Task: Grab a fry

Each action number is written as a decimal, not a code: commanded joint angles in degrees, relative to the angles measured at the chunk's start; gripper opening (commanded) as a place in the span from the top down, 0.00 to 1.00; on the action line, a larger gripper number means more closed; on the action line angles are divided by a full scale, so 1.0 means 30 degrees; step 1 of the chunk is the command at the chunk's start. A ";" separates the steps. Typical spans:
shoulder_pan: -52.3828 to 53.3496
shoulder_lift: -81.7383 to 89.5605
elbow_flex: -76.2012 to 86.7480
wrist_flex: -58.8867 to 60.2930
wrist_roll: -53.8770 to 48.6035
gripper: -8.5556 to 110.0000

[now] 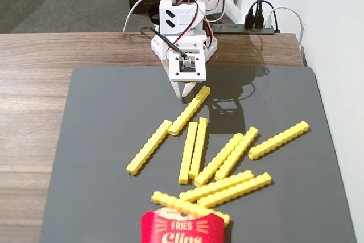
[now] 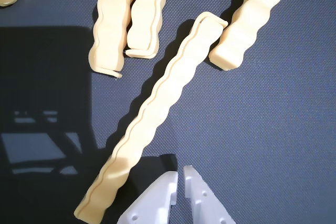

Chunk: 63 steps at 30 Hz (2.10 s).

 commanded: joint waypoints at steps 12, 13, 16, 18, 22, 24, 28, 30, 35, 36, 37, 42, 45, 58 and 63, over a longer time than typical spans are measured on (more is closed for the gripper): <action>-0.0410 -0.2168 -0.0850 -0.0498 0.2109 0.92; -0.0469 -0.2432 -0.1025 -0.0527 0.2461 0.92; -0.0586 -0.2988 -0.1523 -0.0527 0.3193 0.92; -0.0703 -0.3311 -0.1875 -0.0410 0.3574 0.92; -0.1143 -0.4160 -0.2871 -0.0234 0.4746 0.92; -0.1494 -0.4717 -0.3457 -0.0352 0.5918 0.92; -0.2256 -0.5889 -0.4336 -0.0615 0.7910 0.92; -0.2373 -0.6738 -0.4775 -0.0908 0.8730 0.92; -0.2666 -0.8643 -0.5508 -0.1348 0.9902 0.79; -0.2666 -0.8965 -0.5654 -0.1436 0.9990 0.79; -0.2695 -0.9287 -0.5771 -0.1436 1.0049 0.77; -0.3252 -1.1191 -0.5889 -0.2314 1.0723 0.75; -0.3633 -1.2363 -0.5918 -0.2871 1.0811 0.74; -0.4043 -1.4648 -0.6094 -0.4746 1.0283 0.75; -0.4043 -1.4678 -0.6006 -0.4863 1.0195 0.79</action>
